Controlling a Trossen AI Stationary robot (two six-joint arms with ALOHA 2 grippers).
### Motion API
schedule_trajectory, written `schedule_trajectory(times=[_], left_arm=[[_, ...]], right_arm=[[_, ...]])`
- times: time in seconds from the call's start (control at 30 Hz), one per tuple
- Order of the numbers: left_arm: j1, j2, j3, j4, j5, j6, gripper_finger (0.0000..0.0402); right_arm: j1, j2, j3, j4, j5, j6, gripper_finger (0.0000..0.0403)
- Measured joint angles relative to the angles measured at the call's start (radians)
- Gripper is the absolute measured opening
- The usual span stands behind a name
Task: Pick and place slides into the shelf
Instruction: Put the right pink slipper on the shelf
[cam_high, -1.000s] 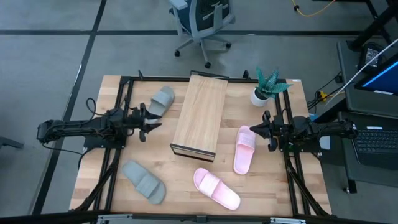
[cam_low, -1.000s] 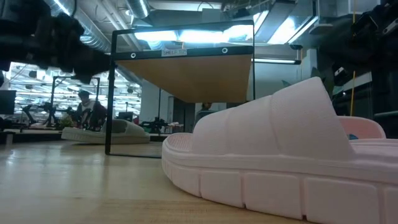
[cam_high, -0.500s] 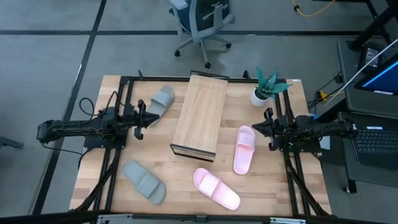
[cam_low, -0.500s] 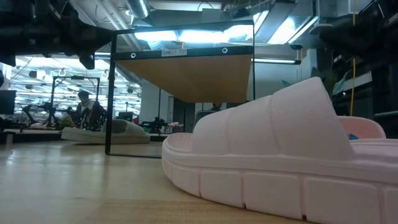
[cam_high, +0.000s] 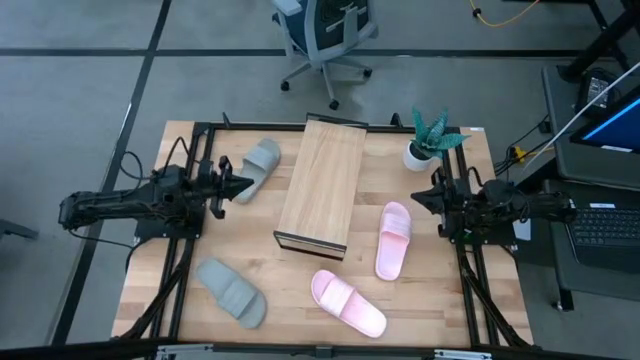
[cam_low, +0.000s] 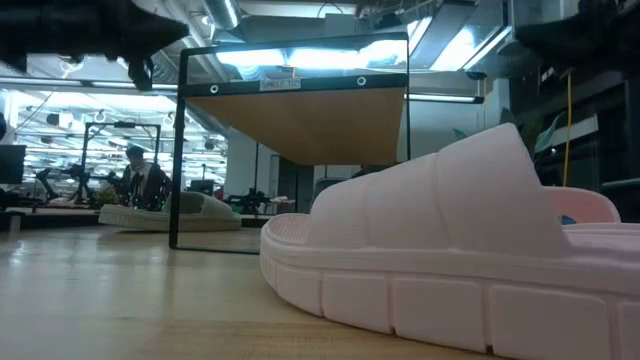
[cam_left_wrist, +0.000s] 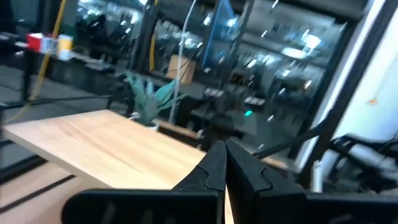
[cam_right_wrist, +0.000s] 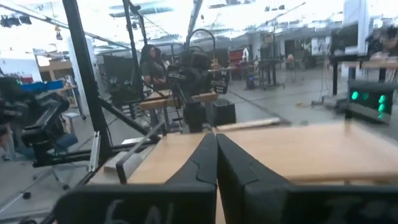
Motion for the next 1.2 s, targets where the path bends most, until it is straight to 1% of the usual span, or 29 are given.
schedule_trajectory(times=[0.1,0.23,0.3,0.4,0.47,0.6,0.73,0.83,0.9,1.07,1.2], left_arm=[[-0.001,0.074,0.111,-0.1,-0.012,0.048,0.0],[-0.022,0.211,0.228,-0.155,0.029,0.13,0.0],[-0.039,0.275,0.284,-0.236,0.04,0.168,0.0],[-0.059,0.339,0.357,-0.338,0.031,0.182,0.0],[-0.072,0.365,0.393,-0.358,0.015,0.183,0.0],[-0.098,0.395,0.446,-0.398,-0.022,0.183,0.0],[-0.136,0.414,0.485,-0.462,-0.103,0.172,0.0],[-0.169,0.436,0.519,-0.535,-0.157,0.127,0.0],[-0.189,0.448,0.532,-0.57,-0.186,0.124,0.0],[-0.222,0.47,0.536,-0.573,-0.232,0.128,0.0],[-0.244,0.483,0.536,-0.571,-0.281,0.13,0.0]], right_arm=[[0.0,0.047,0.075,-0.089,-0.001,-0.02,0.0002],[0.0,0.135,0.191,-0.224,-0.002,-0.025,0.0002],[0.0,0.175,0.266,-0.294,-0.002,-0.027,0.0002],[0.001,0.233,0.383,-0.366,-0.018,-0.023,0.0001],[0.001,0.278,0.46,-0.443,-0.039,-0.004,0.0001],[0.001,0.392,0.585,-0.694,-0.04,0.078,0.0001],[0.01,0.513,0.663,-0.843,-0.055,0.132,0.0001],[0.031,0.598,0.716,-0.913,-0.076,0.148,0.0],[0.047,0.651,0.749,-0.951,-0.085,0.164,0.0],[0.089,0.765,0.815,-1.009,-0.085,0.167,0.0],[0.119,0.85,0.831,-1.049,-0.085,0.223,0.0]])
